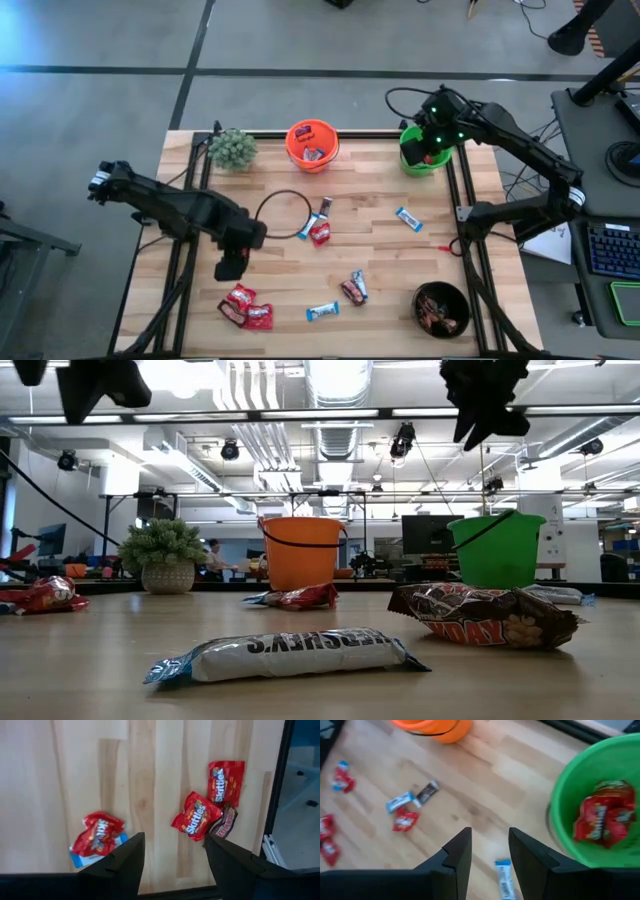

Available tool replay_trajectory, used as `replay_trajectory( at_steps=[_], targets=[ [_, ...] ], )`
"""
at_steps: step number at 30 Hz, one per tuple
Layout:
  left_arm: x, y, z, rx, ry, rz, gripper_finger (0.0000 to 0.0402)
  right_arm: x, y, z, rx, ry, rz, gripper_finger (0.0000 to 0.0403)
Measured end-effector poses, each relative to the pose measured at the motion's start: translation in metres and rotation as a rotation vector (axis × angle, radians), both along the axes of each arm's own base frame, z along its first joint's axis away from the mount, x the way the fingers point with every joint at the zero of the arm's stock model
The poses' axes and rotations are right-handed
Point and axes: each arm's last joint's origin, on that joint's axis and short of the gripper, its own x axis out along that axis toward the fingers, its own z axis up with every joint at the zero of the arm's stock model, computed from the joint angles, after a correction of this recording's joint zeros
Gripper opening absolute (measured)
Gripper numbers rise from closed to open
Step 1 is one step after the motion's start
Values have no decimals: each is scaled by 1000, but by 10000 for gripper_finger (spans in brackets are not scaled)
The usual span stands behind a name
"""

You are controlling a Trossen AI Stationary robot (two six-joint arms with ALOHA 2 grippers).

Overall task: Sort candy
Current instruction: Put the red candy into the green bucket

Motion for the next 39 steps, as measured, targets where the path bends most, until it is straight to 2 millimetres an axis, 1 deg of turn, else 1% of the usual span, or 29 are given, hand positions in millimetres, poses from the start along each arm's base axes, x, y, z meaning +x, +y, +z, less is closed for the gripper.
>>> replay_trajectory(
  at_steps=[3,8,13,18,24,27,32,35,39],
  targets=[
    [-1,-4,-7,-1,17,15,191,0,6,5,-3,-23,11,123],
    [-2,-6,-16,-25,78,30,195,-1,14,8,-5,-41,26,117],
    [-4,-6,-19,-60,129,27,221,-1,20,11,9,-58,16,117],
    [-3,-7,-19,-65,113,28,247,0,28,13,17,-72,33,117],
    [3,-7,-22,-12,40,64,247,2,36,15,21,-80,58,111],
    [2,-7,-31,1,48,69,243,3,39,15,24,-81,71,113],
    [-7,-13,-58,25,103,20,233,5,43,15,36,-85,76,112],
    [-10,-20,-68,6,110,2,231,6,45,15,51,-88,68,109],
    [-11,-32,-77,-43,65,-26,230,7,46,15,63,-92,58,110]
  ],
)
